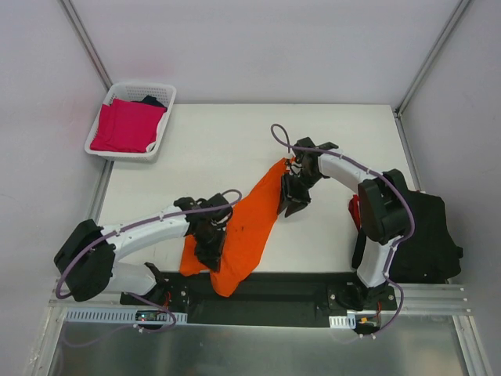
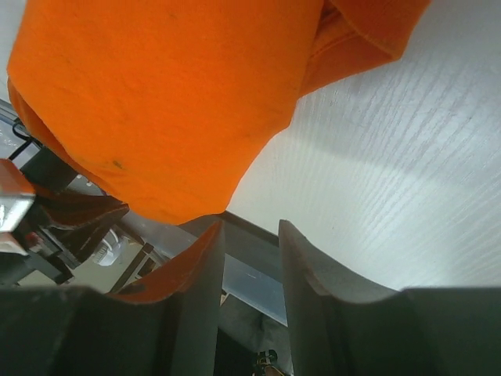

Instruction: Fold and stack the t-shirts

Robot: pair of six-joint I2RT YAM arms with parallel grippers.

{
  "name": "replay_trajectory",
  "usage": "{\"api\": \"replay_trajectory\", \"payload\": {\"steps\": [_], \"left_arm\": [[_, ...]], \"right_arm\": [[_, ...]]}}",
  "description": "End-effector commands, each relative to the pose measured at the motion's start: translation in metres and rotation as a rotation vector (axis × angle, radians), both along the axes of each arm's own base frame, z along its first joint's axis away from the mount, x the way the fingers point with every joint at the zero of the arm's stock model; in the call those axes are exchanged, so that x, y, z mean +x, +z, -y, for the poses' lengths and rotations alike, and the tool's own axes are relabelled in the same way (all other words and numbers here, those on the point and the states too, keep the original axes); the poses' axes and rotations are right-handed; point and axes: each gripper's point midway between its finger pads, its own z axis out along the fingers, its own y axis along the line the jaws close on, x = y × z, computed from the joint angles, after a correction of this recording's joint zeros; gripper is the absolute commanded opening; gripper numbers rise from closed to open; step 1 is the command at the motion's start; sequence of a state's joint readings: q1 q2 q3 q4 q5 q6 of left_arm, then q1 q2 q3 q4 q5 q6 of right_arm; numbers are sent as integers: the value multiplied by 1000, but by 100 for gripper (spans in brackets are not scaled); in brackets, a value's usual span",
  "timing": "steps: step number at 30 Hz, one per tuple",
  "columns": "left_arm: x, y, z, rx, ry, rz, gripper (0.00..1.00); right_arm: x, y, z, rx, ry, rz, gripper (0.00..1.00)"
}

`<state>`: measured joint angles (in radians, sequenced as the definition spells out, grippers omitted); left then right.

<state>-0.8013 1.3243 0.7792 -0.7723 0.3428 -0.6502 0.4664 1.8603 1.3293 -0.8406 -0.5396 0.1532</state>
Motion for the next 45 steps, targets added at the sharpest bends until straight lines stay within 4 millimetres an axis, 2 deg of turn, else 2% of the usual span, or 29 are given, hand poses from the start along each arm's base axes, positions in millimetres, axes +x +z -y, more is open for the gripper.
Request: {"api": "replay_trajectory", "payload": {"steps": [1,3,8,9,10,13,14,17,22,24,28,30,37,41,45], "left_arm": [[-40,-17,-40,186,-31,-11,16],[-54,-24,-47,215,-41,-24,17],[-54,-29,-47,238,-8,-24,18],[-52,-28,-45,237,-6,-25,23],[-50,-27,-42,240,-11,-25,37],[-40,-17,-30,209,-34,18,67],[-34,-10,-25,192,-37,44,81],[-19,7,-16,141,-54,128,90],[4,34,-6,53,-30,289,90],[4,28,-6,58,-25,286,89],[-9,0,-11,94,-37,207,86],[-11,-4,-9,67,-36,199,86],[-36,-32,-25,51,12,130,90],[-33,-33,-23,39,22,143,89],[-22,-31,-14,51,-15,167,88]], "right_arm": [[4,2,-12,21,23,16,37],[2,-1,-15,15,32,8,37],[0,-5,-23,13,39,0,36],[-2,-6,-26,14,47,2,36],[-3,-6,-27,13,49,0,36],[-4,-4,-29,8,59,12,36],[-5,-5,-29,4,57,11,36],[-9,-5,-27,-7,61,13,36],[-14,-8,-23,-22,60,11,36],[-14,-9,-22,-24,57,11,35],[-12,-8,-24,-23,56,14,35],[-12,-8,-24,-23,56,14,35],[-15,-9,-22,-31,58,10,35],[-19,-12,-21,-38,64,1,35],[-19,-13,-23,-38,68,-5,35]]}}
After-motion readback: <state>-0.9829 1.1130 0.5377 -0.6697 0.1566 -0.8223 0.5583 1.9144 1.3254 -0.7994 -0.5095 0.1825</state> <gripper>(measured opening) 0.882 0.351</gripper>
